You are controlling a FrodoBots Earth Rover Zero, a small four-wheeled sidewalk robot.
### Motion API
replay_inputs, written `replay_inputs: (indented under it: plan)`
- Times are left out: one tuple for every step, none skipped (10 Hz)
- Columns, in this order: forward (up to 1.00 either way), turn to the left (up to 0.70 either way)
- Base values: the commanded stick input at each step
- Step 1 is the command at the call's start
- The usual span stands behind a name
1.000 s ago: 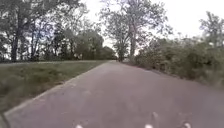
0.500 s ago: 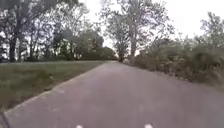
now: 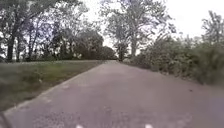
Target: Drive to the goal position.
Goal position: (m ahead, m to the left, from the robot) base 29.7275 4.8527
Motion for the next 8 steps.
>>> replay_inputs:
  plan:
    - [1.00, 0.00]
    - [1.00, 0.00]
    - [1.00, 0.00]
    - [1.00, 0.00]
    - [1.00, 0.00]
    - [1.00, 0.00]
    - [1.00, 0.00]
    - [1.00, 0.00]
